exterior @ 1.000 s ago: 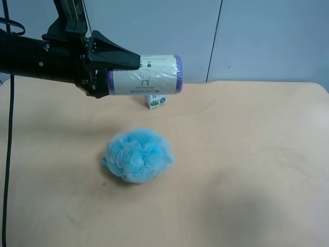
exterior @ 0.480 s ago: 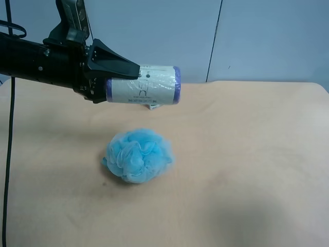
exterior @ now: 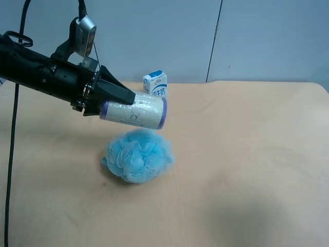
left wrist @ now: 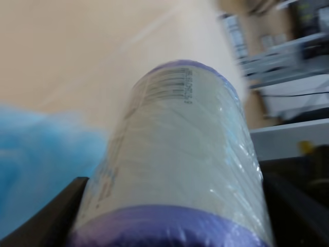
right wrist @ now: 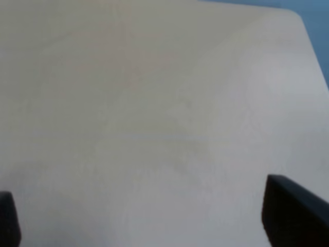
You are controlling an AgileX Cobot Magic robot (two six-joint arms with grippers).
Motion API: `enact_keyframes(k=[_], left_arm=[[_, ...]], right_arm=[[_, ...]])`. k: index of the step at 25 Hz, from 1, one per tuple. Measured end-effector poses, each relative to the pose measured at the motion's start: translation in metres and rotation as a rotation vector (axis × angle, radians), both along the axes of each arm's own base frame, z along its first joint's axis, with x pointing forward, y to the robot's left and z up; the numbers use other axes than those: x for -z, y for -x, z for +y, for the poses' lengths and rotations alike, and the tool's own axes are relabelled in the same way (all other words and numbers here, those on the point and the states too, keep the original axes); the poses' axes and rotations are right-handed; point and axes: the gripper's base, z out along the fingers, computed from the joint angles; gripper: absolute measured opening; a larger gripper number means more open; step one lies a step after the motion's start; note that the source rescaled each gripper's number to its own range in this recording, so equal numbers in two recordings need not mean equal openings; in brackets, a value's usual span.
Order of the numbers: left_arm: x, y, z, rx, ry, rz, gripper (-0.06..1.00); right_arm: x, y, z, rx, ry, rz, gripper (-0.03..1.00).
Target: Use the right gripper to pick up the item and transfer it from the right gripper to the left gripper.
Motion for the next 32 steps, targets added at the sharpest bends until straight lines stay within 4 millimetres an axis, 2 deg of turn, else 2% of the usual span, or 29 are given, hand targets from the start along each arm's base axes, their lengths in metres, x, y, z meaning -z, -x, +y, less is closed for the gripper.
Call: enact_keyframes(k=[7,12,19,24,29,32], left_arm=[[-0.033,-0.026,0.009,-0.016,-0.208,-0.058,0.00],[-0.042,-0.036,0.026,-0.060,-0.442,-0.060,0.00],[-0.036,-0.039,0.052,-0.161,-0.736,-0.029,0.00],[-0.031,-0.044,0.054,-0.201,-0.761,-0.031,0.00],[-0.008,-0.053,0.053,-0.202,-0.773,0.032,0.00],[0.000,-0.059,0.054,-0.226,-0.785,0.023,0.00]], right_arm=[[0.000,0.000,0.000,-0.002,-0.001,0.000,0.77],[0.000,0.000,0.000,-0.002,-0.001,0.000,0.77],[0.000,0.000,0.000,-0.002,-0.001,0.000,0.77],[0.000,0.000,0.000,-0.002,-0.001,0.000,0.77],[0.000,0.000,0.000,-0.002,-0.001,0.000,0.77],[0.000,0.000,0.000,-0.002,-0.001,0.000,0.77]])
